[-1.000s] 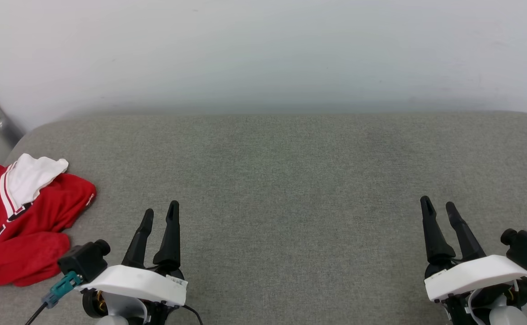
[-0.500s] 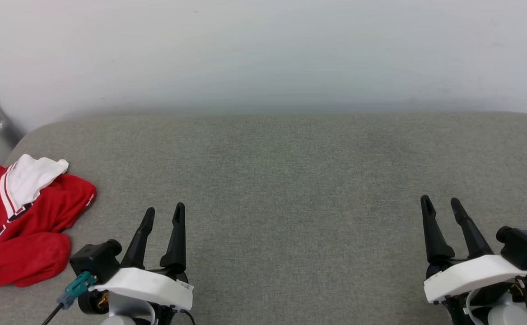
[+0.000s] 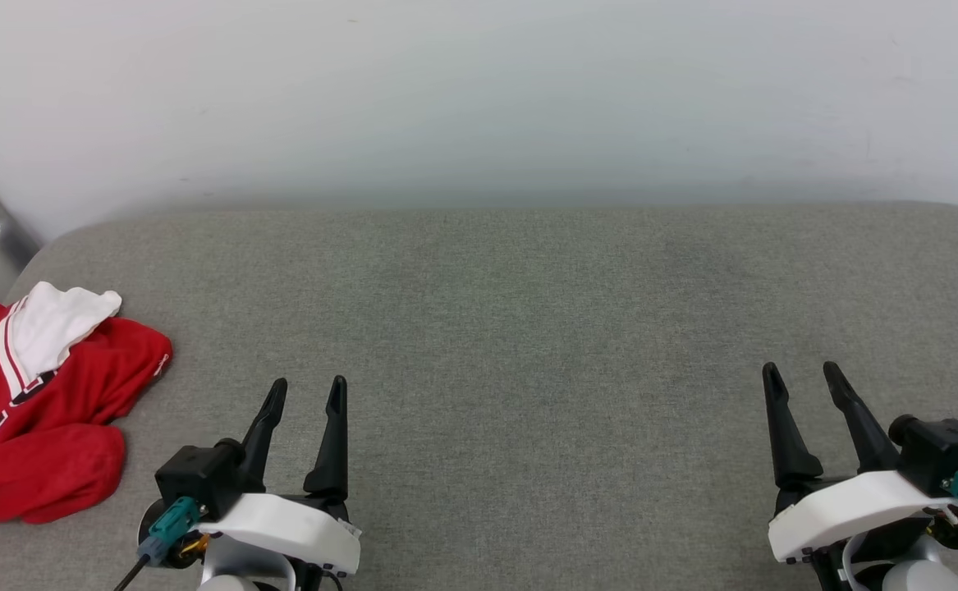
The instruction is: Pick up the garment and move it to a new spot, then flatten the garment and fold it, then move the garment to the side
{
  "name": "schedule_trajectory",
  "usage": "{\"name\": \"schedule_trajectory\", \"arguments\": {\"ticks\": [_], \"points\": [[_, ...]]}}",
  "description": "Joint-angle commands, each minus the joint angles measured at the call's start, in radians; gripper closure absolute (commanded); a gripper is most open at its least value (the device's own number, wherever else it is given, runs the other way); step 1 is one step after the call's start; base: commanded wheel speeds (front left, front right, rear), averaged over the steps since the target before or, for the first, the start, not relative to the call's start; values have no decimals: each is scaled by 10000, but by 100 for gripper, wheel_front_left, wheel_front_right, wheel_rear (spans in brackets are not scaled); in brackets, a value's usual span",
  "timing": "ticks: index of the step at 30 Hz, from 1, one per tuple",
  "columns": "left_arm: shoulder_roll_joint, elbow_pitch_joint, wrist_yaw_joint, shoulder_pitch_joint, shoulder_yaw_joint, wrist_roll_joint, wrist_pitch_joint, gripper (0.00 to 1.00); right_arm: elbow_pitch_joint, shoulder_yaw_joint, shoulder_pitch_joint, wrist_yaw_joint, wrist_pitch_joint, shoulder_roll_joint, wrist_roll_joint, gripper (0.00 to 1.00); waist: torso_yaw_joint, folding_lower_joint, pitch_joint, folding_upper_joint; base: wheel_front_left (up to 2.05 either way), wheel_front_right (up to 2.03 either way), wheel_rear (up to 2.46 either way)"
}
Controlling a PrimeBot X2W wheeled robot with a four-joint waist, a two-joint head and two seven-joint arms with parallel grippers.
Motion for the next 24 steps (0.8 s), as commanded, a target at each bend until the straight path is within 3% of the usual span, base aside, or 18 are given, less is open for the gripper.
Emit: {"name": "schedule_trajectory", "arguments": {"ticks": [1, 24], "points": [[42, -27, 22, -125, -29, 249, -109, 0, -132, 12, 36, 22, 12, 11, -238, 0, -1, 0, -4, 0, 0, 0, 0], [35, 332, 231, -152, -166, 1961, -565, 0, -294, 51, 224, 13, -108, 18, -1823, 0, 41, 0, -34, 0, 0, 0, 0]]}}
